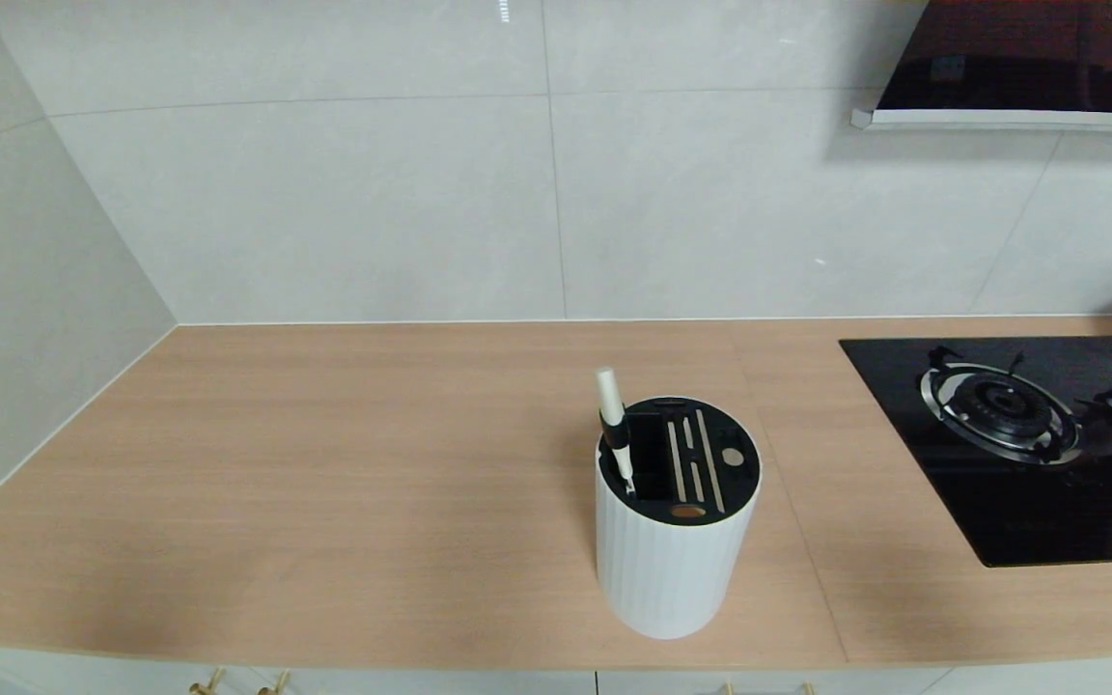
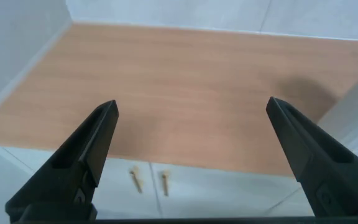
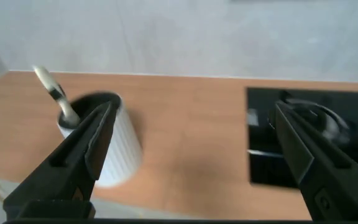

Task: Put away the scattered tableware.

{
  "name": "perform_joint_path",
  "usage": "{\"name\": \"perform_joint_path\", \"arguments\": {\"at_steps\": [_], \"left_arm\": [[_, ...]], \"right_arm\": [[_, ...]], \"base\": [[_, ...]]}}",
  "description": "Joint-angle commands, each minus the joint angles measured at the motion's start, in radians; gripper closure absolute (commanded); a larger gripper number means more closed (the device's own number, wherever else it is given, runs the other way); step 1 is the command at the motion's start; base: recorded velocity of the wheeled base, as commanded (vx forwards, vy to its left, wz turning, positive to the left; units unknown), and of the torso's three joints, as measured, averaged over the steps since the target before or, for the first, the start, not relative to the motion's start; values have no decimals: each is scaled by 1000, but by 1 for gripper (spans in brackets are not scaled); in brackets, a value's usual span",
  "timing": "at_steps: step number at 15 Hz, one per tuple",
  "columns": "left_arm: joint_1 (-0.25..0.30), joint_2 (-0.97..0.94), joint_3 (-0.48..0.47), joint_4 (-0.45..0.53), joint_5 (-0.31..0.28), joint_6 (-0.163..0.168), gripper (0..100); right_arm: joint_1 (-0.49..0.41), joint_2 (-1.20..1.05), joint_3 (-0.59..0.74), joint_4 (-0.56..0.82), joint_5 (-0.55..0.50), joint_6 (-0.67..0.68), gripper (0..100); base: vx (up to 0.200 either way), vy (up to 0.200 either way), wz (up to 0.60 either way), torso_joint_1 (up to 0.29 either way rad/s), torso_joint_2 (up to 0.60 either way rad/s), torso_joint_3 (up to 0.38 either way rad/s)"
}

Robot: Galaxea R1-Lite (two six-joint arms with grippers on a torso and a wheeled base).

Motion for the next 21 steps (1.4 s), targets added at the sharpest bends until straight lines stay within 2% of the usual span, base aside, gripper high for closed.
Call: {"name": "perform_joint_path", "arguments": {"at_steps": [1, 4, 5, 6, 7, 8, 9, 11, 12, 14, 16, 20, 21], "left_arm": [[72, -146, 37, 18, 0, 7, 0], [150, -146, 123, -11, 112, 1, 0], [179, -158, 134, -20, 112, 6, 0], [224, -232, 152, -17, 84, 42, 0], [234, -241, 195, -35, 89, 81, 0], [234, -241, 225, -74, 123, 72, 0], [234, -241, 261, -101, 116, 62, 0], [234, -241, 375, -158, 55, 67, 0], [233, -241, 421, -203, -8, 62, 0], [233, -241, 421, -190, -137, 21, 0], [233, -241, 421, -187, -236, 3, 0], [234, -241, 421, -180, -270, 19, 0], [233, -241, 421, -158, -302, 41, 0]], "right_arm": [[-56, -147, 23, 49, -29, 0, 0], [-145, -147, 90, 35, -144, -31, 0], [-157, -149, 101, 20, -165, -38, 0], [-246, -198, 130, -15, -176, -44, 0], [-260, -247, 175, -21, -123, -71, 0], [-258, -247, 225, -44, -152, -78, 0], [-258, -247, 288, -92, -195, -78, 0], [-258, -247, 469, -252, -190, -83, 0], [-258, -247, 477, -250, -159, -74, 0], [-258, -247, 477, -209, -104, -41, 0], [-258, -247, 477, -127, -69, -38, 0], [-255, -247, 477, -130, -57, -26, 0], [-254, -247, 477, -130, -9, -26, 0]], "base": [[0, 0, 0, 0, 0, 0], [0, 0, 0, 0, 0, 0], [0, 0, 0, 0, 0, 0], [0, 0, 0, 0, 0, 0], [0, 0, 0, 0, 0, 0], [0, 0, 0, 0, 0, 0], [0, 0, 0, 0, 0, 0], [0, 0, 0, 0, 0, 0], [0, 0, 0, 0, 0, 0], [0, 0, 0, 0, 0, 0], [0, 0, 0, 0, 0, 0], [0, 0, 0, 0, 0, 0], [0, 0, 0, 0, 0, 0]]}}
